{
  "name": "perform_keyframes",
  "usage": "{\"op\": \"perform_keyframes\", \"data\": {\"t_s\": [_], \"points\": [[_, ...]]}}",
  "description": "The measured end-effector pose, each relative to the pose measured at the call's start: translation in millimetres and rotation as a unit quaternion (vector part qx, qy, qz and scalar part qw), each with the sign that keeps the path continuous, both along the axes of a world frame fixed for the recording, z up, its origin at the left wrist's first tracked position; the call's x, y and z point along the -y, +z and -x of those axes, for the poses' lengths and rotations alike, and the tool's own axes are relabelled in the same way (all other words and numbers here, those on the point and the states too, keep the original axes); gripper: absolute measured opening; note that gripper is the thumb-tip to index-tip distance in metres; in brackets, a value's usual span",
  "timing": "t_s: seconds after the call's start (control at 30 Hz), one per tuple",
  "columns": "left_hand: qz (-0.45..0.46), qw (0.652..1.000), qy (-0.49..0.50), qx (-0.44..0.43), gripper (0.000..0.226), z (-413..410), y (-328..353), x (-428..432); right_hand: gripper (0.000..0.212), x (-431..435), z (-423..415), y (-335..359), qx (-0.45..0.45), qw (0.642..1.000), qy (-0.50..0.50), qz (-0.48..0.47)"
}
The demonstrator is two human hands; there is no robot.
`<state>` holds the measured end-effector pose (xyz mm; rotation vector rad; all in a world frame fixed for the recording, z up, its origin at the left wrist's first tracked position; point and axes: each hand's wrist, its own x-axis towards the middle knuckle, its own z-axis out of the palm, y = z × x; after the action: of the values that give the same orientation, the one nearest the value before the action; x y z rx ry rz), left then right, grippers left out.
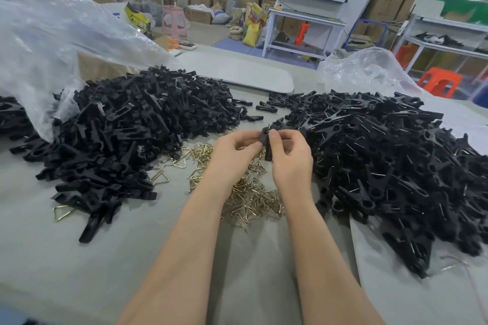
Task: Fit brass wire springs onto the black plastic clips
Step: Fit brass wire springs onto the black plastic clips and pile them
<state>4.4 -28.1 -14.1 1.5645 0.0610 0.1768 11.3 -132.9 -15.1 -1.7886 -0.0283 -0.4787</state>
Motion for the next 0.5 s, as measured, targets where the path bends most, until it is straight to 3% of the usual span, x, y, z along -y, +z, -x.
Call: {"op": "perform_keyframes", "data": {"t_s": [0.17,0.3,0.5], "points": [[-0.021,0.999,0.022,0.022,0.013,1.5,0.3,-0.9,0.009,-2.5,1.7,1.2,0.002,1.000,0.029,0.001],[0.012,0.999,0.045,0.018,0.014,0.0,-0.2,-3.3,0.031,-4.2,-0.1,3.0,-0.026,0.993,0.102,0.046],[0.098,0.995,0.019,0.010,0.014,-1.5,-2.6,-3.0,0.022,0.6,-0.4,2.6,-0.006,0.997,0.076,-0.014]]}}
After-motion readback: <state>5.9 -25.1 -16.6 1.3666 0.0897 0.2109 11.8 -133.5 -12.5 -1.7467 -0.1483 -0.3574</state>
